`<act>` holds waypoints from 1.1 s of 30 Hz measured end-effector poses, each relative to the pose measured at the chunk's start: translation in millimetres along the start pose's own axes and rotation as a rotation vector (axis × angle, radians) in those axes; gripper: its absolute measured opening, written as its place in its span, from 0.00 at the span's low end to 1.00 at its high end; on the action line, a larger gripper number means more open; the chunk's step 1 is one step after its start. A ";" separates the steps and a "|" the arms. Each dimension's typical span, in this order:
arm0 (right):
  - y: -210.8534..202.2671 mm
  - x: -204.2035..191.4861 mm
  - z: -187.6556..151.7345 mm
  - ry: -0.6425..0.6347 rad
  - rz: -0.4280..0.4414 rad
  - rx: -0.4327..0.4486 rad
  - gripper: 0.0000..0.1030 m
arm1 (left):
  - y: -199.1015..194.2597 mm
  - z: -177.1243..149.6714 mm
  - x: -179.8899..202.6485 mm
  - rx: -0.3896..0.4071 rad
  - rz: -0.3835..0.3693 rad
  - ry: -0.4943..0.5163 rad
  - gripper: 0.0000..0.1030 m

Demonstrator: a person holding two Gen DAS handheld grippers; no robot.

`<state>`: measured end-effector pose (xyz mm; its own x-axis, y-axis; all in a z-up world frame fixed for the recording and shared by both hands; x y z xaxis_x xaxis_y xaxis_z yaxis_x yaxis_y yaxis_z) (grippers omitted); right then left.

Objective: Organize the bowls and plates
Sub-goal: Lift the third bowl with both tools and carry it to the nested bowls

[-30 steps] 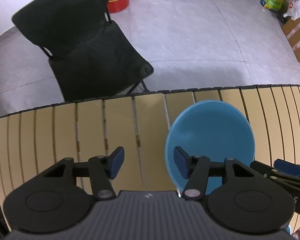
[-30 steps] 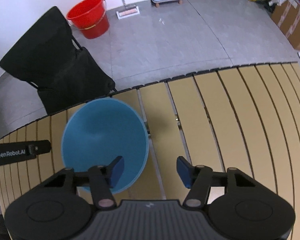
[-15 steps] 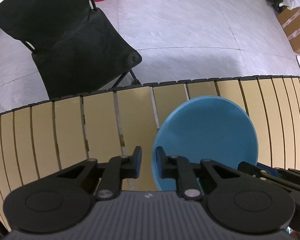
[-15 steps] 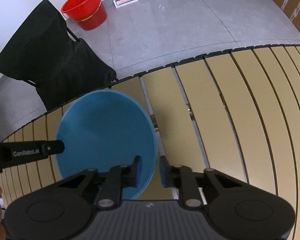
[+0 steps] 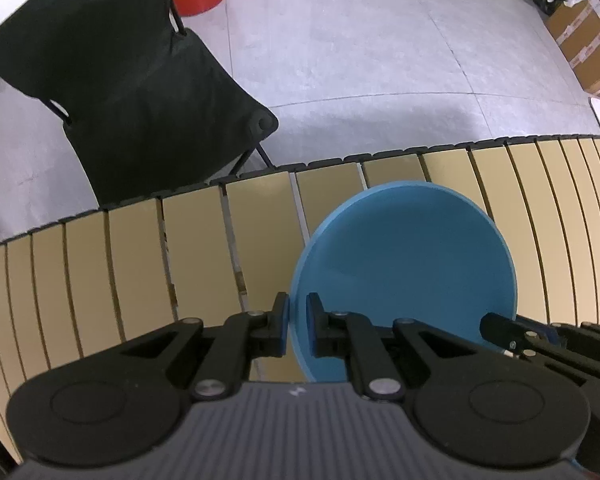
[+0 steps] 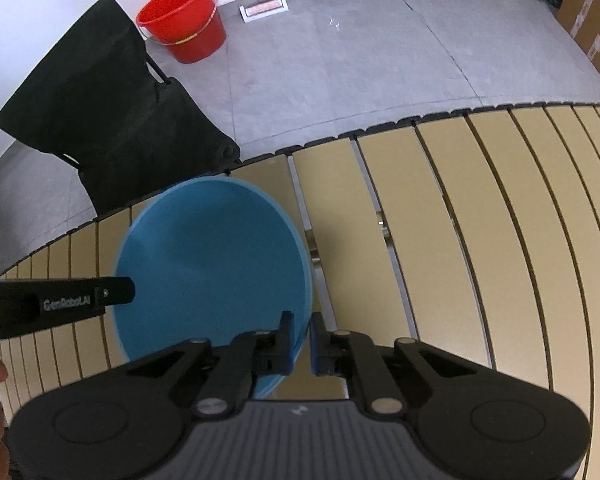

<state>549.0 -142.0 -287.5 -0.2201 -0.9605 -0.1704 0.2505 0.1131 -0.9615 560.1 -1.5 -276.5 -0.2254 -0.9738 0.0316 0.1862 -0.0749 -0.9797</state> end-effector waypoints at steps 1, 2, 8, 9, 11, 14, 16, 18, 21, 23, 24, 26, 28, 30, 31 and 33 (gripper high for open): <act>-1.2 -0.6 -0.8 -0.007 0.001 0.006 0.07 | -2.2 -0.5 1.4 0.004 0.008 0.004 0.10; -2.2 -1.0 -1.7 -0.013 0.003 0.010 0.07 | -3.3 -1.1 1.8 0.005 0.012 0.006 0.10; -6.0 -3.7 -7.0 -0.038 0.008 0.028 0.07 | -11.8 -6.7 4.3 0.023 0.034 0.015 0.10; -7.9 -4.6 -8.1 -0.042 0.010 0.033 0.07 | -13.0 -7.9 4.3 0.025 0.035 0.016 0.10; -11.9 -5.7 -10.0 -0.051 0.012 0.042 0.07 | -16.0 -10.3 4.6 0.029 0.039 0.015 0.10; -17.5 -6.9 -14.2 -0.058 0.015 0.051 0.07 | -19.7 -12.6 6.5 0.035 0.044 0.018 0.10; -20.3 -7.4 -16.3 -0.062 0.016 0.056 0.07 | -22.6 -14.1 7.0 0.039 0.047 0.020 0.10; -22.6 -7.7 -18.1 -0.065 0.016 0.059 0.08 | -27.2 -17.5 8.2 0.045 0.050 0.023 0.10; -29.4 -7.6 -22.2 -0.069 0.017 0.065 0.08 | -35.2 -22.3 8.7 0.056 0.052 0.023 0.10; -33.9 -7.6 -24.1 -0.071 0.020 0.070 0.08 | -41.8 -24.3 9.0 0.064 0.053 0.021 0.10; -37.5 -7.8 -25.5 -0.073 0.023 0.073 0.08 | -46.3 -25.8 9.3 0.069 0.054 0.021 0.10; -43.2 -8.0 -27.4 -0.077 0.028 0.080 0.08 | -55.6 -29.1 10.6 0.080 0.058 0.022 0.10; -51.4 -8.3 -29.6 -0.080 0.035 0.090 0.08 | -65.3 -32.8 11.4 0.092 0.065 0.024 0.10; -59.6 -8.8 -32.2 -0.083 0.043 0.100 0.08 | -75.2 -37.0 12.4 0.103 0.069 0.024 0.10; -64.5 -8.9 -34.0 -0.086 0.048 0.105 0.08 | -80.0 -39.2 13.1 0.108 0.071 0.022 0.10; -72.1 -9.7 -37.1 -0.089 0.056 0.111 0.08 | -89.6 -44.3 15.1 0.117 0.073 0.022 0.10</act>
<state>498.1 -131.4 -224.5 -0.1198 -0.9727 -0.1988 0.3643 0.1432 -0.9202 497.6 0.0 -197.1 -0.2277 -0.9727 -0.0444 0.3125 -0.0298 -0.9494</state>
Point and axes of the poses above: each gripper's, at about its wrist camera, not at the fingertips, and y roughly the way its jaws point, x to its right, z to its top, the point moved 7 cm from there along y, roughly the way its jaws point, and after that the axes turned 7 degrees about y, right-handed, at the moved point
